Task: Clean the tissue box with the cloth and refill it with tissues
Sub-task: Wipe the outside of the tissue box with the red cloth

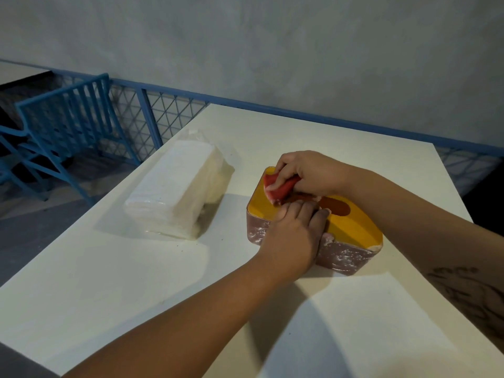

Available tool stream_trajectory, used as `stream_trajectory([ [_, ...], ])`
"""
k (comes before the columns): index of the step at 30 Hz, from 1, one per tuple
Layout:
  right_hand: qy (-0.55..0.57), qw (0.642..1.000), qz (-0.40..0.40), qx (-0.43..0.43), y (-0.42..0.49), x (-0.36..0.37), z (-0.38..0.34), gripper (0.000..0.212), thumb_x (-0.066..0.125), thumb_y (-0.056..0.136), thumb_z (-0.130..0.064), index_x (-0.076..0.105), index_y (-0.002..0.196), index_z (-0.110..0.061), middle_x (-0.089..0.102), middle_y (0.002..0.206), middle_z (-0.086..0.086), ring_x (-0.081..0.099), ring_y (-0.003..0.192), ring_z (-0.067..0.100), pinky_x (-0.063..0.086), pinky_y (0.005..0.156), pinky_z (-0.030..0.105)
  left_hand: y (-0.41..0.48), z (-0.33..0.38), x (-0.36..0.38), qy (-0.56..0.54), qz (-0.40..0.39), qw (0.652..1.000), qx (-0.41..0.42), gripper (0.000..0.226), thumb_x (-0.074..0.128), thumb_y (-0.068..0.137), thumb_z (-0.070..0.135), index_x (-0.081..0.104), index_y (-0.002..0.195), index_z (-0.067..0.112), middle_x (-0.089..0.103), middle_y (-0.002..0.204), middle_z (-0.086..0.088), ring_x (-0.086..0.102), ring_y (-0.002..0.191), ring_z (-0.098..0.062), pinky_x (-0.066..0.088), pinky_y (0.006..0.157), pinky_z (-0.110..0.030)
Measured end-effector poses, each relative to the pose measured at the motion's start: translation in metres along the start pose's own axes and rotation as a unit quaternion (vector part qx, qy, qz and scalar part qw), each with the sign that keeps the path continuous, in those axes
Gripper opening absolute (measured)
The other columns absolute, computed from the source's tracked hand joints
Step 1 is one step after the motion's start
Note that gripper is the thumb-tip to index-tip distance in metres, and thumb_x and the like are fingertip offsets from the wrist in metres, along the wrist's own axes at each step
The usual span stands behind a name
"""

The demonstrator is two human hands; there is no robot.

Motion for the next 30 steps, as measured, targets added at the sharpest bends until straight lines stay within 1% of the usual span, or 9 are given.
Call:
stream_trajectory([
  [5,-0.135,0.983,0.104,0.066,0.009,-0.005,0.014,0.039,0.056,0.093,-0.024,0.054,0.131,-0.034,0.055,0.121,0.002,0.054,0.106,0.021,0.040,0.083,0.025,0.001,0.000,0.000,-0.002,-0.017,1.000,-0.006,0.040,0.037,0.091,0.037,0.061,0.113,0.013,0.064,0.105,-0.008,0.050,0.098,-0.022,0.032,0.084,-0.032],
  [10,-0.228,0.951,0.135,0.156,0.004,-0.010,0.026,0.035,0.055,0.093,-0.033,0.057,0.127,-0.029,0.057,0.112,0.005,0.057,0.098,0.022,0.046,0.082,0.031,0.002,-0.002,-0.002,-0.001,-0.067,0.998,-0.021,0.041,0.033,0.092,0.038,0.062,0.110,0.016,0.064,0.101,-0.004,0.058,0.095,-0.022,0.034,0.084,-0.030],
  [13,-0.118,0.954,0.150,0.231,-0.015,-0.013,0.046,0.027,0.060,0.089,-0.025,0.064,0.116,-0.025,0.063,0.100,0.003,0.059,0.087,0.019,0.047,0.076,0.029,0.005,0.000,-0.010,-0.010,-0.102,0.994,-0.027,0.041,0.030,0.089,0.037,0.066,0.101,0.022,0.065,0.092,0.003,0.062,0.089,-0.017,0.040,0.083,-0.025],
  [16,0.059,0.933,0.218,0.279,-0.049,-0.017,0.057,0.030,0.058,0.091,-0.024,0.063,0.120,-0.022,0.067,0.107,0.002,0.059,0.089,0.019,0.043,0.077,0.026,0.012,0.000,-0.019,0.008,-0.130,0.991,-0.021,0.042,0.029,0.084,0.038,0.068,0.097,0.026,0.064,0.085,0.006,0.063,0.083,-0.014,0.050,0.076,-0.024],
  [18,0.158,0.906,0.265,0.290,-0.074,-0.019,0.055,0.033,0.059,0.091,-0.022,0.060,0.124,-0.019,0.065,0.111,0.003,0.057,0.092,0.018,0.042,0.081,0.027,0.017,-0.002,-0.020,0.016,-0.154,0.988,0.009,0.039,0.032,0.090,0.038,0.064,0.107,0.023,0.062,0.099,0.001,0.059,0.096,-0.018,0.046,0.086,-0.032],
  [19,0.199,0.889,0.288,0.296,-0.086,-0.020,0.054,0.034,0.059,0.091,-0.020,0.059,0.125,-0.017,0.065,0.112,0.003,0.056,0.093,0.018,0.042,0.083,0.028,0.020,-0.006,-0.018,0.013,-0.181,0.983,0.035,0.039,0.034,0.094,0.040,0.059,0.116,0.021,0.058,0.110,0.000,0.053,0.107,-0.020,0.038,0.094,-0.034],
  [21,0.266,0.854,0.321,0.312,-0.108,-0.018,0.049,0.036,0.059,0.092,-0.018,0.058,0.127,-0.016,0.063,0.114,0.003,0.056,0.098,0.020,0.043,0.088,0.031,0.026,-0.017,-0.016,-0.011,-0.231,0.970,0.069,0.044,0.032,0.096,0.047,0.052,0.126,0.021,0.051,0.123,0.000,0.043,0.116,-0.020,0.027,0.097,-0.034],
  [26,0.334,0.773,0.391,0.371,-0.159,-0.003,0.042,0.036,0.058,0.092,-0.017,0.057,0.128,-0.017,0.062,0.110,0.001,0.054,0.099,0.019,0.043,0.092,0.034,0.033,-0.043,-0.014,-0.070,-0.278,0.946,0.153,0.071,0.012,0.085,0.061,0.048,0.133,0.023,0.053,0.127,0.004,0.045,0.118,-0.017,0.026,0.096,-0.034],
  [30,0.344,0.715,0.439,0.423,-0.184,0.029,0.033,0.034,0.059,0.091,-0.013,0.061,0.125,-0.018,0.067,0.102,0.005,0.063,0.091,0.025,0.052,0.087,0.038,0.031,-0.058,-0.011,-0.127,-0.294,0.930,0.179,0.078,0.013,0.079,0.070,0.040,0.139,0.027,0.051,0.133,0.007,0.042,0.124,-0.013,0.024,0.102,-0.034],
])
Point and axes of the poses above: each hand's wrist, its own y-axis towards the middle knuckle, its own x-axis out of the palm, z = x × y, the point moved 5 cm from there along y, towards the middle knuckle
